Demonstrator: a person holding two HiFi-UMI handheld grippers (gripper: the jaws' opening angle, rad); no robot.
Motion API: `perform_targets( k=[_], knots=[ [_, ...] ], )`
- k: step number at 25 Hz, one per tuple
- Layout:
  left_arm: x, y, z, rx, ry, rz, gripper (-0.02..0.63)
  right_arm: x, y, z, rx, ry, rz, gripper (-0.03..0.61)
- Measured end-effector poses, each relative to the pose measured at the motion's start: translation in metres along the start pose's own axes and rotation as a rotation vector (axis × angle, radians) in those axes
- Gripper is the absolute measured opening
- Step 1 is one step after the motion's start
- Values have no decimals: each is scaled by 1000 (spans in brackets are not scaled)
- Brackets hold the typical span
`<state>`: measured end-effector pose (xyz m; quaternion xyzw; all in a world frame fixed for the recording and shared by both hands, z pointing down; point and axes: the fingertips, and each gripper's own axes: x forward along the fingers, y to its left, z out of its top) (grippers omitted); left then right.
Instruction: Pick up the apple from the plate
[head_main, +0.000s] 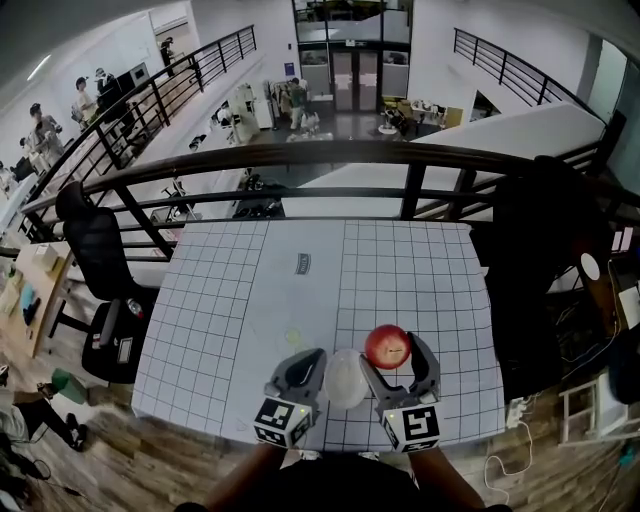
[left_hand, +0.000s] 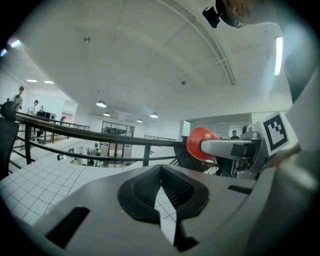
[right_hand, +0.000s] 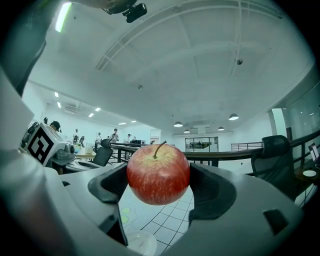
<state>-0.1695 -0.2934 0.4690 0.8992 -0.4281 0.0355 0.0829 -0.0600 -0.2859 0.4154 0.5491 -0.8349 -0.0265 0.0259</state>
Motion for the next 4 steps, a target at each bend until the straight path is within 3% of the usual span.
perform_targets(
  k=[4],
  knots=[
    [-1, 0, -2, 4, 4, 5, 23, 0, 0, 1, 5, -9, 3, 397]
  ],
)
